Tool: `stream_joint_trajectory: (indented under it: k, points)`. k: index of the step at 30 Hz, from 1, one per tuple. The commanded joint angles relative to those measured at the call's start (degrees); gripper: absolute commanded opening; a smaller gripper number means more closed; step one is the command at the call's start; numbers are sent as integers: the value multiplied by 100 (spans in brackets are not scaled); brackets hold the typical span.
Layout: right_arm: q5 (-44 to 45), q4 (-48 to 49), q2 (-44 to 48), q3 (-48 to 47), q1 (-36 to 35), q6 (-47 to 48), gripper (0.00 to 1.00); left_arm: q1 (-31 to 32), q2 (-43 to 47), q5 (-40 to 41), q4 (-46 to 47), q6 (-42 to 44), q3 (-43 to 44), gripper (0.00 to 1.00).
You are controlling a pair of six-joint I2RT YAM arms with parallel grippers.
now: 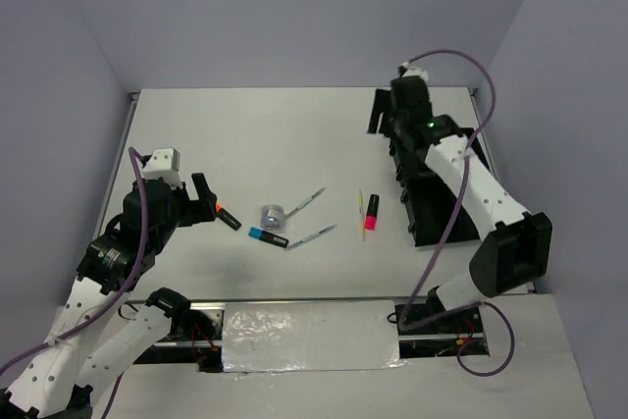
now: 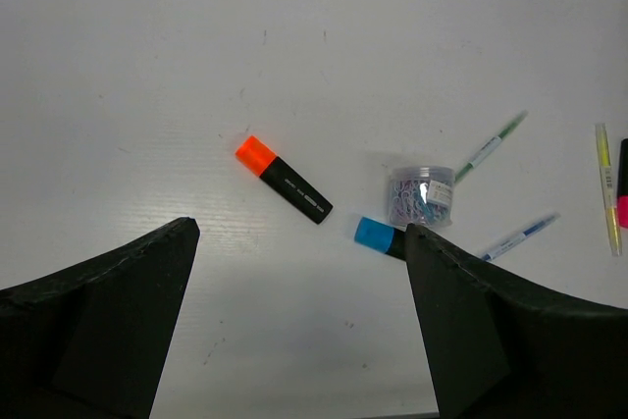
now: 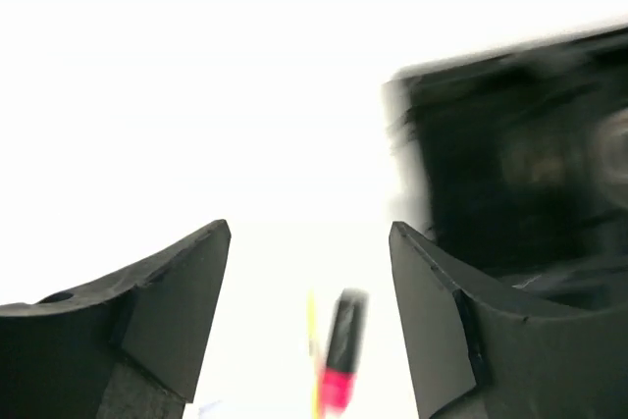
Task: Sort the stationery into containers
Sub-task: Pick up the pen from the center of the board.
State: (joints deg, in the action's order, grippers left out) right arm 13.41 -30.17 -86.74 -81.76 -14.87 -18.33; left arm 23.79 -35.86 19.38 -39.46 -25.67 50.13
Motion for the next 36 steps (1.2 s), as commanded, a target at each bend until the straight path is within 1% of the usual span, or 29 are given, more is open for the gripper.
stream_joint_trajectory:
  k: [1, 3, 4, 6, 8, 9, 12, 16, 20, 24, 29, 36]
  points:
    - [627, -288, 244, 826, -770, -293, 74, 20, -9, 137, 149, 1, 50, 99]
    - [584, -25, 446, 1422, -1156, -460, 76, 20, -44, 137, 149, -8, 50, 99]
    - [741, 20, 465, 1565, -1489, -566, 76, 12, -53, 145, 141, -17, 58, 99]
    - [716, 273, 430, 1969, -1685, -707, 76, 20, -62, 172, 106, -26, 67, 99]
    - [846, 5, 238, 2058, -1764, -1065, 74, 20, -44, 198, 97, -26, 67, 99]
    - [943, -49, 184, 2111, -1773, -1146, 73, 20, -27, 216, 88, -43, 67, 99]
    - [874, 178, 201, 2471, -1747, -1200, 65, 20, 43, 251, 79, -52, 58, 100]
    - [927, 143, 61, 2577, -1607, -1191, 63, 20, 105, 268, 79, -52, 50, 99]
    - [629, 336, -106, 2726, -1370, -1147, 61, 20, 88, 268, 79, -52, 58, 99]
    - [365, 442, -282, 2805, -1343, -1059, 60, 29, 70, 260, 88, -52, 58, 99]
    - [268, 477, -625, 2823, -1264, -1041, 60, 20, 70, 251, 88, -43, 50, 99]
    - [250, 495, -801, 2981, -1202, -1068, 53, 29, 61, 233, 97, -34, 58, 99]
